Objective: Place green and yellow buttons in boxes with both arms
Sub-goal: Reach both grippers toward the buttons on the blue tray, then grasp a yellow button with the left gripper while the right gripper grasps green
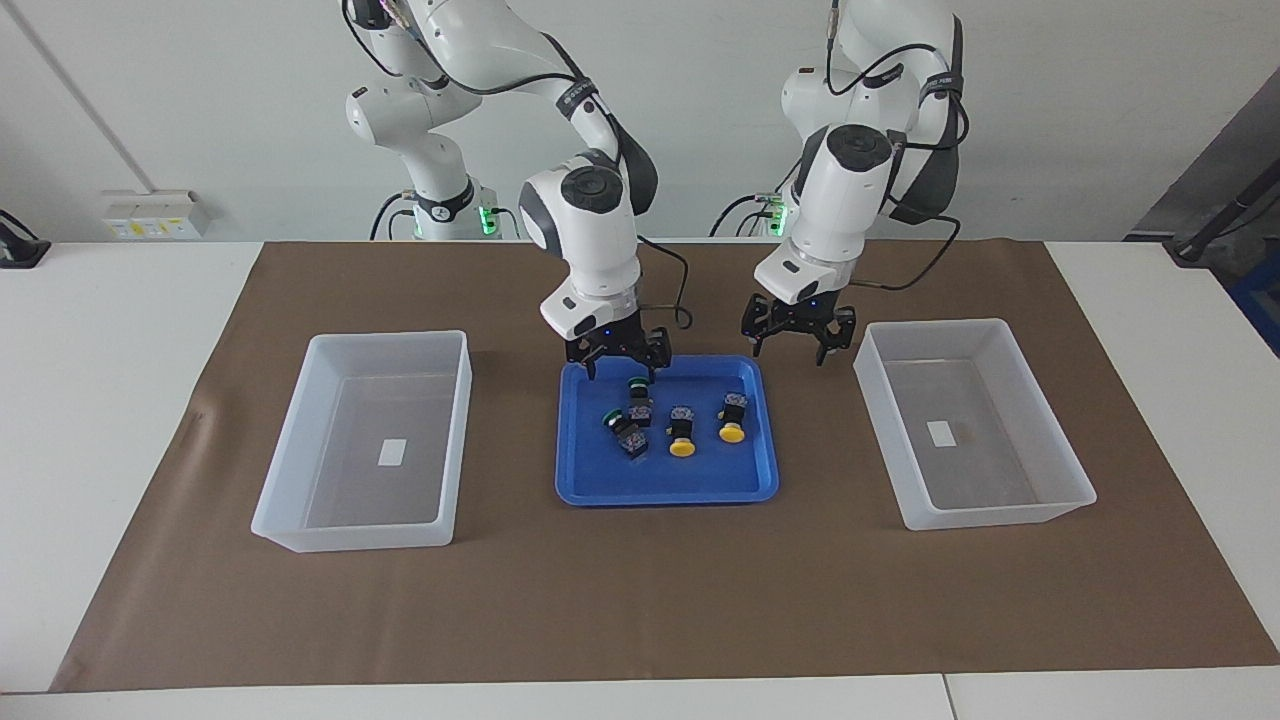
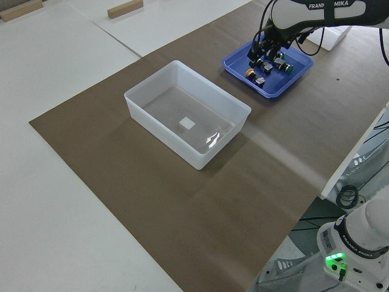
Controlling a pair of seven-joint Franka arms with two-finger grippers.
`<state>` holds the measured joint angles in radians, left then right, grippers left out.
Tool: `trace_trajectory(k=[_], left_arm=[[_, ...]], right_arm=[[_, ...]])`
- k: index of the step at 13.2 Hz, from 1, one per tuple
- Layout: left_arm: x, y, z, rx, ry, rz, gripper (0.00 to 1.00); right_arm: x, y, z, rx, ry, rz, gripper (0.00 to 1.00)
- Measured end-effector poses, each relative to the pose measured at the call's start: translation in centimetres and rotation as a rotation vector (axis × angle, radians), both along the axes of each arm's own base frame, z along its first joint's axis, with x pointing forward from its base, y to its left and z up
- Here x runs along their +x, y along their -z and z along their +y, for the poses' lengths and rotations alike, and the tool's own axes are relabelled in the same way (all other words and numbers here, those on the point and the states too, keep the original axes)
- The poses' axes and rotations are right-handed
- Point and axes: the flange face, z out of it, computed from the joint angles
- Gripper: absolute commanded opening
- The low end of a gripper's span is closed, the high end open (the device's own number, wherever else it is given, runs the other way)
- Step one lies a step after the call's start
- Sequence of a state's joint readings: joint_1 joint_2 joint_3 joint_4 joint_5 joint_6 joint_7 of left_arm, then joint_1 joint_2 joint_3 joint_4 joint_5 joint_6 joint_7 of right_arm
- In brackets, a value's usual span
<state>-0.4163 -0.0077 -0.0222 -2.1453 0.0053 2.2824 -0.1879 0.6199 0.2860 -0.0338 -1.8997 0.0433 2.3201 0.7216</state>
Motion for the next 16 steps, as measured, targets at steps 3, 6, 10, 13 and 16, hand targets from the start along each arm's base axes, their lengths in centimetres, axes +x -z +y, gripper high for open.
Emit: trace_trajectory(k=[3,6,10,13,16], left_arm=[[-0.1,0.5,-0.1,-0.013,0.002,-0.027,0.92],[0.2,0.6,-1.0,-0.043,0.014,-0.088,0.85],[0.8,4.3,-2.2,-0.045,0.029,-0.086,0.84],[0.8,7.1,-3.6,-0.042,0.049,-0.074,0.83],[0.4,9.4,-5.3,-0.053,0.039,-0.074,0.80]], right_arm=[[-1.8,2.6,0.9,0.002,-0.049,-0.012,1.00],[-3.0,5.1,1.7,-0.012,-0.093,-0.001,1.00],[-3.7,7.6,2.4,-0.016,-0.131,-0.007,0.38],[-3.8,7.7,2.6,-0.019,-0.139,-0.007,0.00],[-3.1,6.5,1.9,-0.025,-0.122,0.007,0.00]])
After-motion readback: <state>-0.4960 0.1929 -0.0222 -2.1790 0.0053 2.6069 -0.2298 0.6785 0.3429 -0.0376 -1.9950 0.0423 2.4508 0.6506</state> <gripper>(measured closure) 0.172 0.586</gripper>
